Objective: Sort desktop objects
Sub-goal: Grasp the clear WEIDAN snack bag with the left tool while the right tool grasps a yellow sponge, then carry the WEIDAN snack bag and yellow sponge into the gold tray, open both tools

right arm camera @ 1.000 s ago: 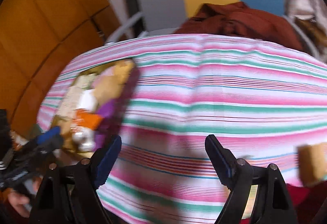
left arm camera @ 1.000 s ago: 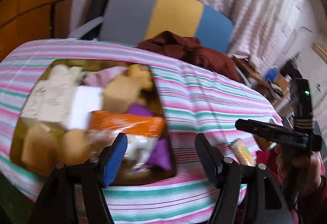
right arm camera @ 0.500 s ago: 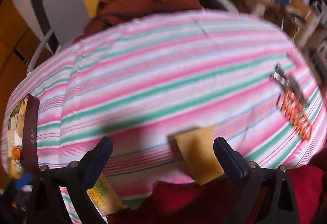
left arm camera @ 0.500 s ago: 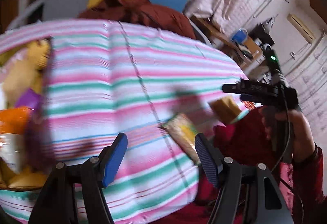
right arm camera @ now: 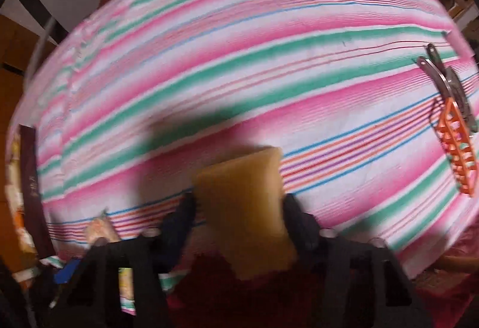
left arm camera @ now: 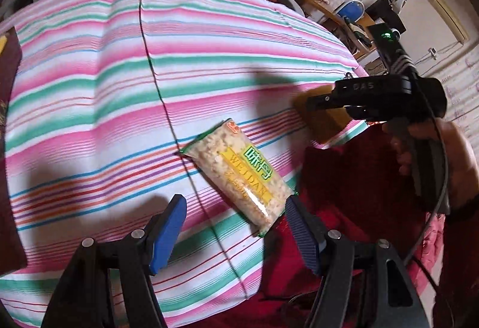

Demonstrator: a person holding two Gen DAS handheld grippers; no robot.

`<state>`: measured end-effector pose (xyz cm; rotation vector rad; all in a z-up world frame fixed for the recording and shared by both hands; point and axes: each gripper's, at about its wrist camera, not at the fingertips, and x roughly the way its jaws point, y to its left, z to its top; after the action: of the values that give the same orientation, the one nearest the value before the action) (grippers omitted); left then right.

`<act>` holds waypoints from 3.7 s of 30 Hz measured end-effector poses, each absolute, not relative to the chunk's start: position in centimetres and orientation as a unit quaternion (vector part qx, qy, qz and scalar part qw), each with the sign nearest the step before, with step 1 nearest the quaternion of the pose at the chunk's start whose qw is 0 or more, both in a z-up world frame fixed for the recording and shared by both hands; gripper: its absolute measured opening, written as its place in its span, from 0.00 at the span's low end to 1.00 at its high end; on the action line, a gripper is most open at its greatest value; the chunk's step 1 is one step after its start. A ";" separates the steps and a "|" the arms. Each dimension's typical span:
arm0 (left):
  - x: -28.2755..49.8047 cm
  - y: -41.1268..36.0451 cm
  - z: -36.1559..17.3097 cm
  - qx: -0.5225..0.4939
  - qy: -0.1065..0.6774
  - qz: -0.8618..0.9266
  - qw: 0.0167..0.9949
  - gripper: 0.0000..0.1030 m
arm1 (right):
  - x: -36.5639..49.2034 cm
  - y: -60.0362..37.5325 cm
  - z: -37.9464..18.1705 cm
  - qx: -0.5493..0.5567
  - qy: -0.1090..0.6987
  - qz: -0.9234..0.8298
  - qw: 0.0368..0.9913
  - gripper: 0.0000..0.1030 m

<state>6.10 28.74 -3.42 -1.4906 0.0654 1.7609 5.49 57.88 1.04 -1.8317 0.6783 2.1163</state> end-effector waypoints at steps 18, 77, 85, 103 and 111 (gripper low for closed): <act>6.4 34.9 -4.8 -0.593 0.091 0.710 0.368 0.66 | 7.0 59.1 2.4 -0.581 0.285 0.753 0.120 0.50; 5.2 19.1 -0.7 -0.456 0.072 0.827 0.321 0.50 | 2.9 41.8 6.1 -0.539 0.173 0.824 -0.015 0.50; 4.3 13.1 1.9 -0.443 0.016 0.845 0.299 0.50 | 0.9 34.7 7.5 -0.519 0.174 0.833 -0.073 0.50; -3.8 0.7 1.7 -0.451 -0.039 0.877 0.159 0.51 | -6.4 20.6 8.2 -0.501 0.174 0.832 -0.165 0.56; -3.5 -0.9 1.5 -0.451 -0.070 0.878 0.145 0.58 | -6.7 20.2 7.7 -0.497 0.179 0.834 -0.158 0.74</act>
<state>-3.47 -0.89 1.46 -1.2977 -0.2028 2.5291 -6.73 20.19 7.66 -1.7412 0.6276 2.9230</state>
